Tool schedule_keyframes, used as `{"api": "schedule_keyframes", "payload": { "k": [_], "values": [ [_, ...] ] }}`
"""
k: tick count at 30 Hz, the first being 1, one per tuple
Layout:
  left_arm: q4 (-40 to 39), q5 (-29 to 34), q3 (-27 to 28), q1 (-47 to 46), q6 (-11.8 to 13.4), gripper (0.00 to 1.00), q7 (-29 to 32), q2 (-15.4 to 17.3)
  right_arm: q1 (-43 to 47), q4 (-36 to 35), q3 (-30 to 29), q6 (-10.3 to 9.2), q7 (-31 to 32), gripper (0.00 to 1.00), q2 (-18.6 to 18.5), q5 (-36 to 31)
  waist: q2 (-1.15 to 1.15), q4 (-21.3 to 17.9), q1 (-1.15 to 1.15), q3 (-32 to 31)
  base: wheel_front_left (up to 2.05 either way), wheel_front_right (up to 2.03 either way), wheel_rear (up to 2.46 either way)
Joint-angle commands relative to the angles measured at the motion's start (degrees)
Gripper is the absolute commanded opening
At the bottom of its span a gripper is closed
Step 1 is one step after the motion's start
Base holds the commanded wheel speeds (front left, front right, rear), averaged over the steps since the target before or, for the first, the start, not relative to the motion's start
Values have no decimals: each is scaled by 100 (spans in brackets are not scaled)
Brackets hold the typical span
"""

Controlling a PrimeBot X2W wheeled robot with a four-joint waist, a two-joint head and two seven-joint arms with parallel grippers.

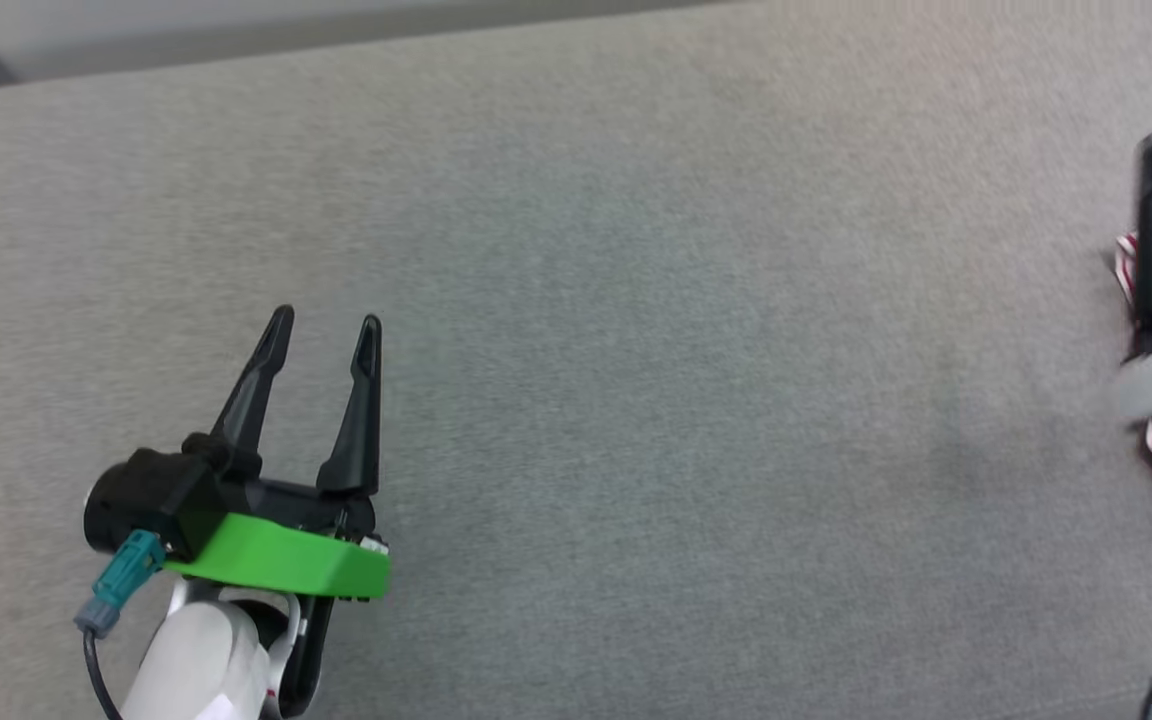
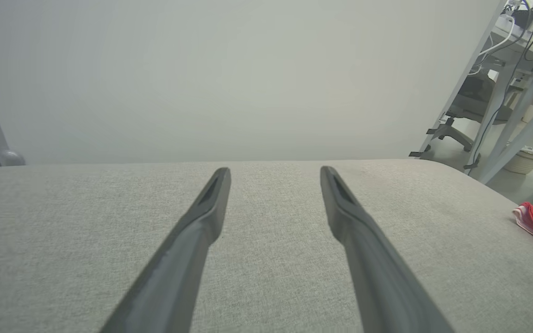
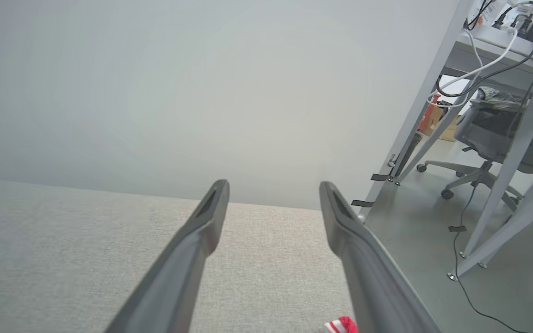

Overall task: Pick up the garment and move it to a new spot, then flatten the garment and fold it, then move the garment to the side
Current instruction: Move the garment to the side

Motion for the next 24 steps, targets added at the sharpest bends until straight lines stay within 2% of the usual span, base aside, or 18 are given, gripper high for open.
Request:
{"api": "schedule_keyframes", "payload": {
  "k": [1,4,9,16,24],
  "values": [
    [74,54,55,113,-39,100,-33,-63,273,-206,56,-5,-5,100,201,43,60,531,0,-532,0,0,0],
    [207,80,24,229,-51,100,-33,-102,726,-510,215,-5,-107,100,526,60,60,639,0,-620,0,0,0],
    [354,137,52,366,-59,100,-33,-141,1328,-561,330,-5,-433,100,823,-26,60,748,0,-730,0,0,0],
    [559,394,309,519,-60,100,-33,-353,1793,-99,533,-5,-839,100,991,-205,60,790,0,-837,0,0,0],
    [541,585,477,658,-61,100,-33,-553,1834,386,681,-5,-1046,100,1043,-316,60,820,0,-942,0,0,0]
  ]
}}
